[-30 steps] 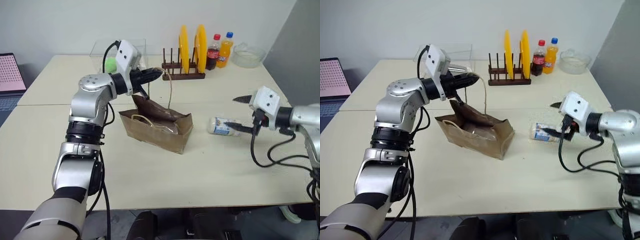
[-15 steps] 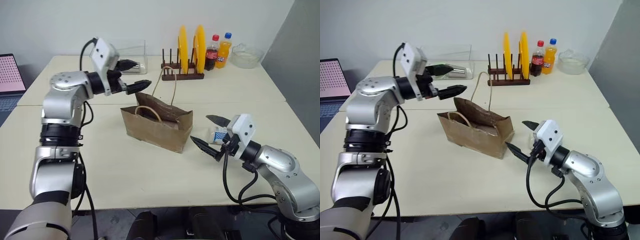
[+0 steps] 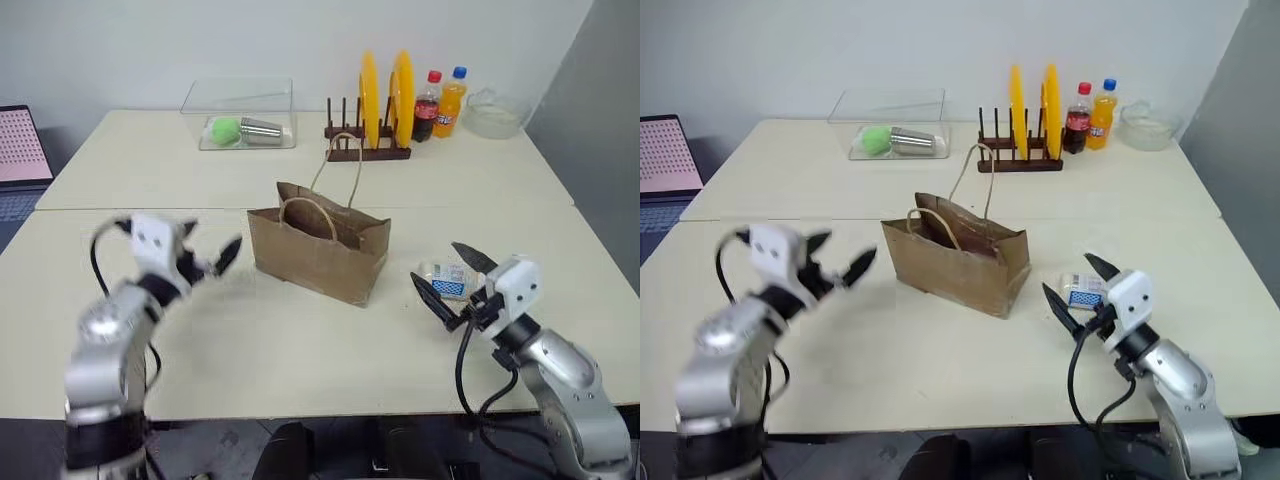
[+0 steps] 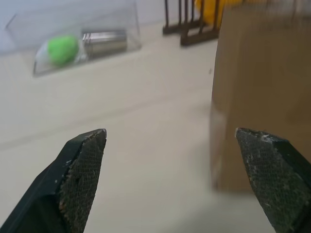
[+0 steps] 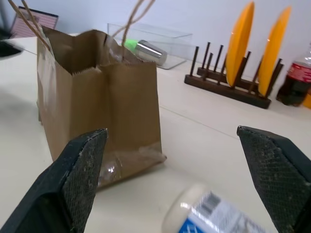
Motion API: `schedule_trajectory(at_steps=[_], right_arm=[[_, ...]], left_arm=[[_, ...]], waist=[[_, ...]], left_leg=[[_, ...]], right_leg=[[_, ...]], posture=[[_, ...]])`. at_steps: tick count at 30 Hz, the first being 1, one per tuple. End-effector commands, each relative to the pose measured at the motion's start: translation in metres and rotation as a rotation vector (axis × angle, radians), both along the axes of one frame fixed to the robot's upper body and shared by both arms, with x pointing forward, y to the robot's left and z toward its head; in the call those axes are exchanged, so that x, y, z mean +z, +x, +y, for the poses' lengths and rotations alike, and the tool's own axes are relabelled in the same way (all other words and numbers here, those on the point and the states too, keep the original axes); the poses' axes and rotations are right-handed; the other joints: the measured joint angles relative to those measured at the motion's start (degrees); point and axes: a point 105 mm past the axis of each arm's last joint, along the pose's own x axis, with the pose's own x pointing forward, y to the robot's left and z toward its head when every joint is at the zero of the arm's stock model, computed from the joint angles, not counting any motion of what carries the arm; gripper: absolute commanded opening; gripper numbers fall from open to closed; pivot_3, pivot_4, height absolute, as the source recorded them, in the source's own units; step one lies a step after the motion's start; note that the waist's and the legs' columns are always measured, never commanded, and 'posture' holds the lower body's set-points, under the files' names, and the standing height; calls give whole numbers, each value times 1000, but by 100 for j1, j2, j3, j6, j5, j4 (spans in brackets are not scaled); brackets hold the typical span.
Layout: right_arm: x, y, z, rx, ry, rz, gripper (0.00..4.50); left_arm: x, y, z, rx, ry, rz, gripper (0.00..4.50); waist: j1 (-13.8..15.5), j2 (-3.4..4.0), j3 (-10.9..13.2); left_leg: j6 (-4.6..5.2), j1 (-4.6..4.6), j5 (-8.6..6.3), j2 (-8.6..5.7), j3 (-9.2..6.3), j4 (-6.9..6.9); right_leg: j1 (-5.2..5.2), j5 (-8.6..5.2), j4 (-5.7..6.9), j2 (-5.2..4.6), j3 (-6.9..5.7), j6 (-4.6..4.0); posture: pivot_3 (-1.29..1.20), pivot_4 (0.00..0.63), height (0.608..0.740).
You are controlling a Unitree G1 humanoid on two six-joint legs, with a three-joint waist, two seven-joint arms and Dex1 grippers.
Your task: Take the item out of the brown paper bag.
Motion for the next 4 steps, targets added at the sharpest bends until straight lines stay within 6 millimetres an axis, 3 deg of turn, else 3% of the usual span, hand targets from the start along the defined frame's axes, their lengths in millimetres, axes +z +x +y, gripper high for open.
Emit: schedule_trajectory(at_steps=[1,4], right_arm=[[-4,-10,-4,-53,34,-40,4500],[-16,-13,-6,-86,33,-21,4500]], left_arm=[[4,-19,-16,-13,47,-91,4461],[-9,-27,-28,-48,33,-88,4461]], waist=[[32,6,-14],[37,13,-23]], left_leg=[[1,7,0,0,0,-1],[2,41,-1,0,2,-2]], right_leg=[[6,0,-1,0,0,0],[43,-5,-5,0,0,-6]], posture=[[0,150,740],[0,150,740]])
